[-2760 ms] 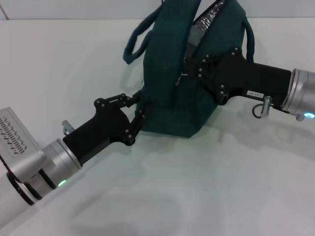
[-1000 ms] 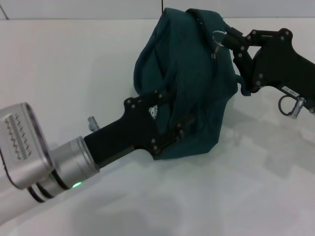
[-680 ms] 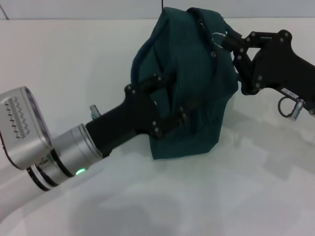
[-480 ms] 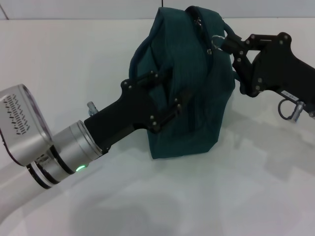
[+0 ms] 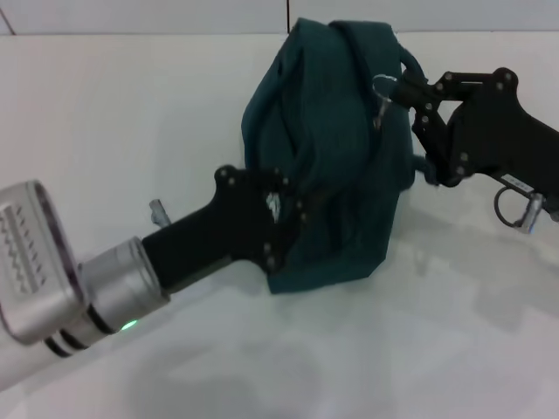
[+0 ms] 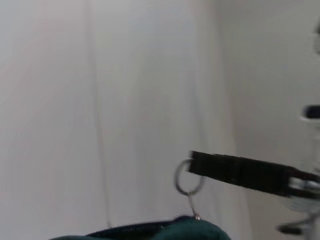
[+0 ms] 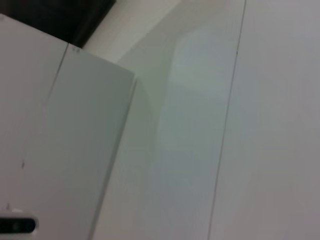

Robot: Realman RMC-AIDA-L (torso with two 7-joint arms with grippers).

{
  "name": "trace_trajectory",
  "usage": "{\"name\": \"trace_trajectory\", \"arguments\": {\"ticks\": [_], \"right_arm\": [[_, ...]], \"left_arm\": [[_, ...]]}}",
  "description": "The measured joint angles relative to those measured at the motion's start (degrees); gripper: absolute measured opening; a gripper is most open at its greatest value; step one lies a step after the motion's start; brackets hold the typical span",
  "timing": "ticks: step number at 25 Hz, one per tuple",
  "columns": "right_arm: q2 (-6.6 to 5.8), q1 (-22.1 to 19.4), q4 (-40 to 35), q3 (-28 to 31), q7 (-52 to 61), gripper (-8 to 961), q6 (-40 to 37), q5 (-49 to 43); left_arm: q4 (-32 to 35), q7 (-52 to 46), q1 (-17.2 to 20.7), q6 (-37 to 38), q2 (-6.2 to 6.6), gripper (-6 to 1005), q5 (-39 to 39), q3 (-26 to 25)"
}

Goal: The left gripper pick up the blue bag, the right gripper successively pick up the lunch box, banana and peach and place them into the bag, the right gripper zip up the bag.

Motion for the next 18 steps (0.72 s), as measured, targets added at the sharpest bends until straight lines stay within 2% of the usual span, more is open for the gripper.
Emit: {"name": "trace_trajectory", "arguments": {"ticks": [1,5,8,11,18], "right_arm": [[0.00,-0.1,0.0,0.0,0.7,14,-0.9,0.0],[0.01,-0.2,-0.4,-0.6,7.2,14,-2.9,0.0],[0.00,-0.2,-0.5,-0.7,11.5,13,-3.1,0.0],[0.00,-0.2,-0.3,-0.5,13.2,13,-2.4,0.2],[-0.10,-1.2,1.1,-0.2,12.9,13,2.8,4.9]], "left_arm": [[1.3,0.5,0.7,0.6,0.03,137,0.5,0.8],[7.0,0.6,4.1,3.5,0.24,97,0.8,2.9],[10.1,-1.8,5.0,4.0,0.73,75,1.0,3.0],[12.2,-4.0,5.1,2.6,1.20,69,1.1,3.0],[15.0,-4.7,5.8,-3.9,1.16,54,1.2,3.0]]}}
